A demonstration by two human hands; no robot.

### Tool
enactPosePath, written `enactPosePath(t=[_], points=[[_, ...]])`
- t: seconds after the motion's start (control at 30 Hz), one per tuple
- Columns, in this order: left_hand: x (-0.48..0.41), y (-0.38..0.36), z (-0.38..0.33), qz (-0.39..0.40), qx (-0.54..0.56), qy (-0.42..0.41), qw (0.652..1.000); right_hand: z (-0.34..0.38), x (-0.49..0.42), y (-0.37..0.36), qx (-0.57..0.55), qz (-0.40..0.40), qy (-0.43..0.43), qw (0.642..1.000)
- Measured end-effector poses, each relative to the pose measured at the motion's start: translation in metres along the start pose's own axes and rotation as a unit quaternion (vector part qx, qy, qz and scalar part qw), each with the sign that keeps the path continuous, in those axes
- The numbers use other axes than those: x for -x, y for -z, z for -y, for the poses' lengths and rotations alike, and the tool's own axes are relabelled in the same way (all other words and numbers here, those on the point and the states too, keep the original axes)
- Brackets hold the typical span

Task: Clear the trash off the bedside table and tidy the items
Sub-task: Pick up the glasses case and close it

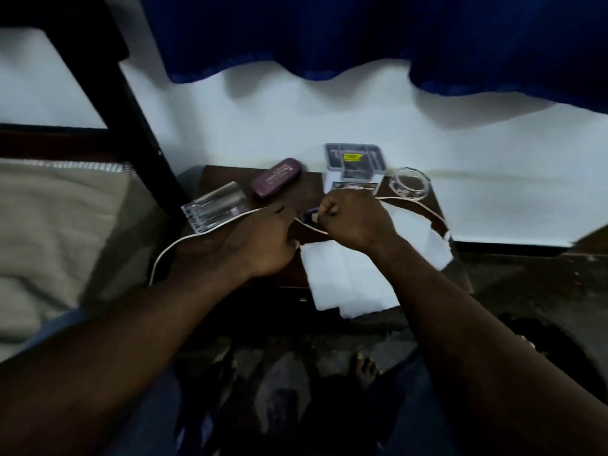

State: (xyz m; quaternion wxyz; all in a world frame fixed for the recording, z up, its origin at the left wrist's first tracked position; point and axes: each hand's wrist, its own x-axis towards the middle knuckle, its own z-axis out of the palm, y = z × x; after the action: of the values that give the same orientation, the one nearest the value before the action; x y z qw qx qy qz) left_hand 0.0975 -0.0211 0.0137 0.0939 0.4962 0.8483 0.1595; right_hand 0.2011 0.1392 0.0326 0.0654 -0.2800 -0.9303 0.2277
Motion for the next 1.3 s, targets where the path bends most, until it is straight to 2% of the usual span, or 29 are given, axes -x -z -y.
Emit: enactPosePath(t=[0.23, 0.3, 0.53, 0.67, 0.83, 1.0, 1.1, 1.3], points=[[-0.020, -0.018, 0.023, 0.003, 0.014, 0.014, 1.000, -0.005, -0.028, -0.033, 0.043, 0.058, 0.013, 0.997], [-0.025, -0.018, 0.035, 0.016, 0.012, 0.026, 0.999, -0.006, -0.037, -0.032, 0.046, 0.057, 0.008, 0.997], [-0.050, -0.016, 0.051, -0.011, 0.017, 0.050, 0.999, -0.016, -0.065, -0.027, 0.069, 0.072, 0.001, 0.995], [-0.078, -0.014, 0.050, -0.061, -0.056, 0.046, 0.995, -0.015, -0.075, -0.029, 0.039, 0.059, -0.016, 0.997], [-0.119, -0.017, 0.053, -0.096, -0.132, 0.066, 0.984, -0.012, -0.074, -0.039, 0.049, 0.052, 0.022, 0.997], [-0.149, -0.029, 0.053, -0.063, -0.117, 0.120, 0.984, -0.016, -0.075, -0.043, 0.036, 0.039, 0.027, 0.998], [-0.155, -0.036, 0.051, -0.061, -0.100, 0.127, 0.985, -0.023, -0.077, -0.045, 0.021, 0.032, 0.034, 0.999], [-0.160, -0.042, 0.046, -0.053, -0.135, 0.132, 0.981, -0.037, -0.081, -0.043, 0.017, 0.019, 0.027, 0.999]])
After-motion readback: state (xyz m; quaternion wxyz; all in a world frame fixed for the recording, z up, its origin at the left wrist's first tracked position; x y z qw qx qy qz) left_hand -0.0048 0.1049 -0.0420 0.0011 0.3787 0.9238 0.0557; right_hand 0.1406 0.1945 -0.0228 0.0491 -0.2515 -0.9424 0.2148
